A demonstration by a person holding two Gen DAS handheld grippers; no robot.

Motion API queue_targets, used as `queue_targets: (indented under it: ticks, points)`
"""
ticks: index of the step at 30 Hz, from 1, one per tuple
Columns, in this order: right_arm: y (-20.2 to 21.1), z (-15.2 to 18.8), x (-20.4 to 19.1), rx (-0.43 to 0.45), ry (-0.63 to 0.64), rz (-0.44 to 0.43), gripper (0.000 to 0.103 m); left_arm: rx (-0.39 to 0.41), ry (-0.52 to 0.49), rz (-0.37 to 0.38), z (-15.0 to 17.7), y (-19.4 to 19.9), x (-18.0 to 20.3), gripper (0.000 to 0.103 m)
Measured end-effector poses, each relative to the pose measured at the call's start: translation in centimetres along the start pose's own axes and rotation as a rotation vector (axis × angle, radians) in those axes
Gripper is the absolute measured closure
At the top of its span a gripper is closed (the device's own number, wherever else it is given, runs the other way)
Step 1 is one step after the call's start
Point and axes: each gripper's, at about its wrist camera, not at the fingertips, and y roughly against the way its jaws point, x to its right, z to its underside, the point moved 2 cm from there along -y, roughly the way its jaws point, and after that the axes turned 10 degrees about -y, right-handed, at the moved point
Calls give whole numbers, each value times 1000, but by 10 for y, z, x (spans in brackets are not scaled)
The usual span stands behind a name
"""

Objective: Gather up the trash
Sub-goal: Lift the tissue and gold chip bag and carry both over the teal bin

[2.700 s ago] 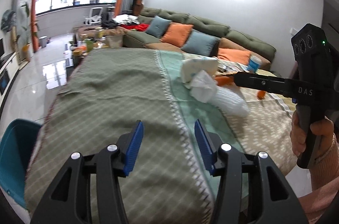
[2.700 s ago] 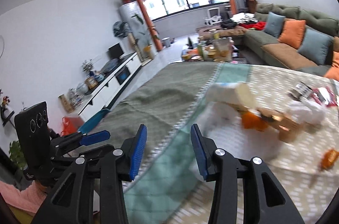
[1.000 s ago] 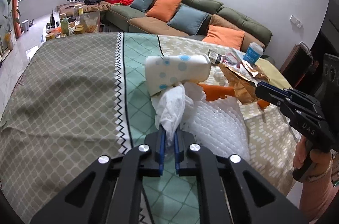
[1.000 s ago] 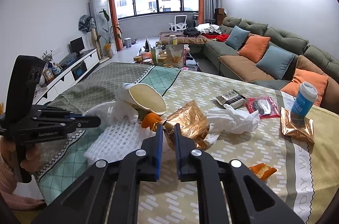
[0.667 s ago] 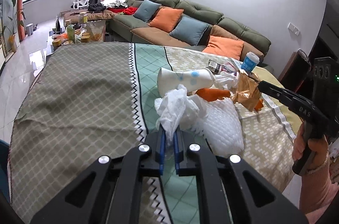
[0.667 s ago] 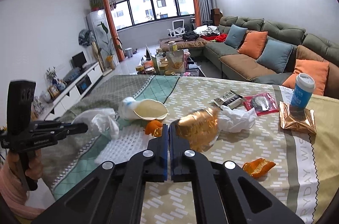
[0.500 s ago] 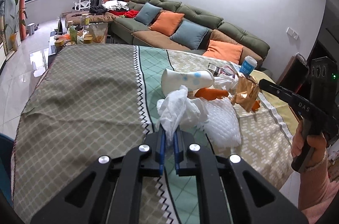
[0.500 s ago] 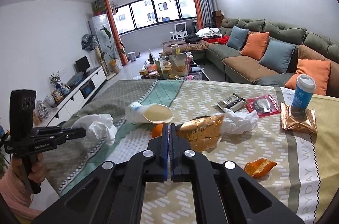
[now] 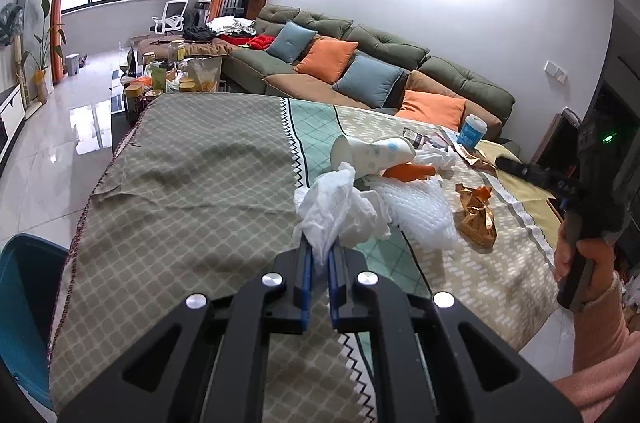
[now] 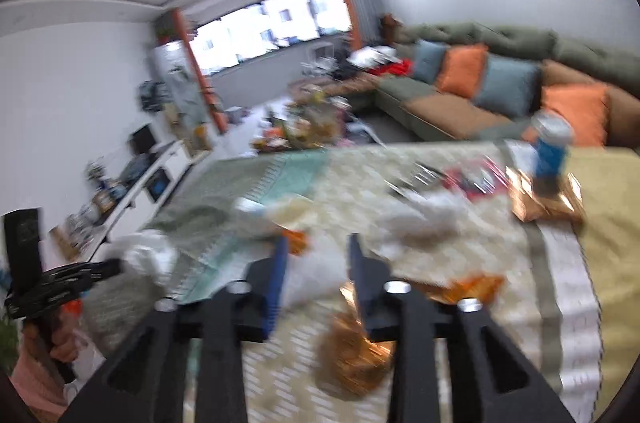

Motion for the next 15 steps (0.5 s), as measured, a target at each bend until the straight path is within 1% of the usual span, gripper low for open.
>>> queue_targets:
  ticks: [1,2,3,5,7,10,12,13,15]
  points:
    - [-1,3,11,-16,-31,21,63,2,-2,0,1,2,-1,95]
    - [-1,7,20,-27,-56,40,58,3,-4,-1,2,3,-2,95]
    - [-2,11,29,-45,-82,60,49,2,-3,0,5,4,-4,95]
    - [-2,17,40,-62,-111,79,42,-1,1,2,7,4,-5,95]
    - [-7,25,48,-96,-146,65,42,-7,8,5,9,3,-7,95]
    - [-20,33,56,-149,-204,19,42,-12,16,10,11,2,-9,95]
    - [-27,36,57,-171,-237,-24,50,-13,18,11,13,3,-10,95]
    - [-29,37,57,-175,-244,-35,61,-14,19,10,13,4,-10,95]
    - [-31,36,56,-179,-250,-57,89,-15,20,8,14,5,-10,95]
